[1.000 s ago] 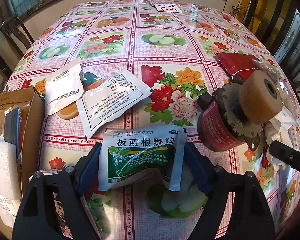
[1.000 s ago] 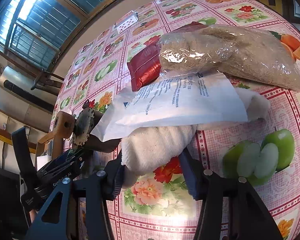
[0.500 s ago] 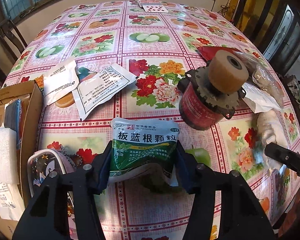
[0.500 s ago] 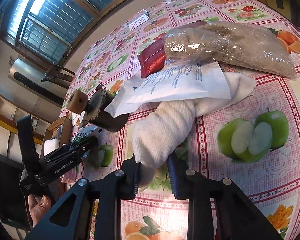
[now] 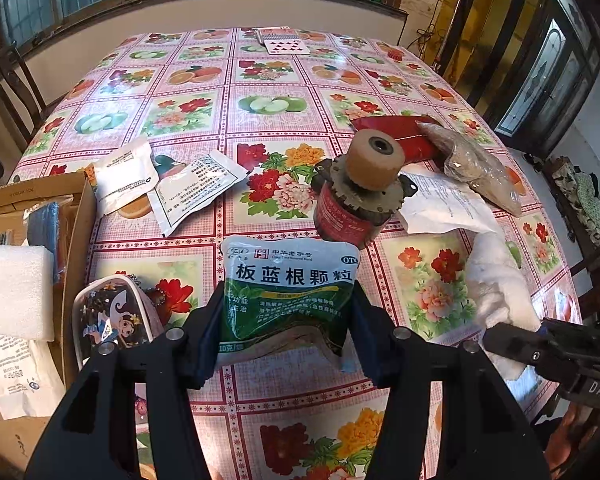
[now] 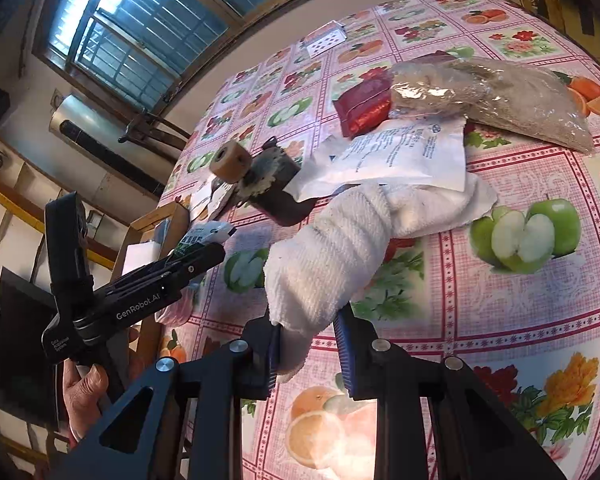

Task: Organize soft objects
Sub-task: 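Grasp the green-and-white granule packet with the left tool while the right tool grasps the white towel, then carry the granule packet and white towel with both tools over the cardboard box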

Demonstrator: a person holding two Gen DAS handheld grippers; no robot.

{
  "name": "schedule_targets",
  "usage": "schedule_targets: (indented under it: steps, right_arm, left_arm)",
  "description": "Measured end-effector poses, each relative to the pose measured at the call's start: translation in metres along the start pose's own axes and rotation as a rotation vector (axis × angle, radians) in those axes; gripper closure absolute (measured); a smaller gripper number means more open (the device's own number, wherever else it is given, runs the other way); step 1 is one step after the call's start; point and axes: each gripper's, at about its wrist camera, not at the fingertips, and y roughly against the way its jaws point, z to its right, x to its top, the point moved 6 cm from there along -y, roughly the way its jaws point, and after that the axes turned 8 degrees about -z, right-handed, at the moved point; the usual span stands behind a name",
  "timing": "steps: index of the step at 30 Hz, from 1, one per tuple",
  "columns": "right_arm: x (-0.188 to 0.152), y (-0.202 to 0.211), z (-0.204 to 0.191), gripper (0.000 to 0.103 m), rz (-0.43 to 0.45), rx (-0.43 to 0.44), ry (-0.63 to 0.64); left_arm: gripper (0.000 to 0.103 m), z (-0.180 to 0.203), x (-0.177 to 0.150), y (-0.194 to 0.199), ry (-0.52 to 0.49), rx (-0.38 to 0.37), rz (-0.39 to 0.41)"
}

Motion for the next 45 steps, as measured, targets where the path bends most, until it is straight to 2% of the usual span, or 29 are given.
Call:
schedule_targets:
  steps: [7,14,16,21,28,35,41,45]
  right_arm:
    - [-0.011,-0.007,-0.038,0.078,-0.015,0.032,0.074]
    - [-0.011,-0.015,-0.087,0.078,-0.014,0.056,0.168]
    - [-0.011,-0.020,-0.105,0.078,-0.018,0.062,0.204]
    - [-0.010,-0.037,-0.153,0.078,-0.033,0.073,0.293]
    - [-0.004,-0.070,-0.217,0.078,-0.058,0.092,0.393]
    - [-0.010,-0.115,-0.272,0.078,-0.106,0.079,0.485]
    - [-0.009,-0.153,-0.301,0.078,-0.138,0.058,0.518]
    - [-0.008,-0.171,-0.317,0.078,-0.160,0.045,0.547]
  left_arm:
    - [0.048,-0.009,-0.010,0.021,-0.002,0.005,0.030]
    - [0.048,-0.038,-0.018,0.043,0.036,-0.007,0.043]
    - [0.048,-0.049,-0.020,0.052,0.042,0.011,0.056]
    - [0.048,-0.089,-0.022,0.074,0.085,0.060,0.076]
    - [0.048,-0.165,-0.030,0.096,0.188,0.153,0.099]
    - [0.048,-0.226,-0.040,0.100,0.254,0.258,0.096]
    - [0.048,-0.263,-0.044,0.089,0.310,0.279,0.086]
    - [0.048,-0.277,-0.046,0.080,0.331,0.261,0.074]
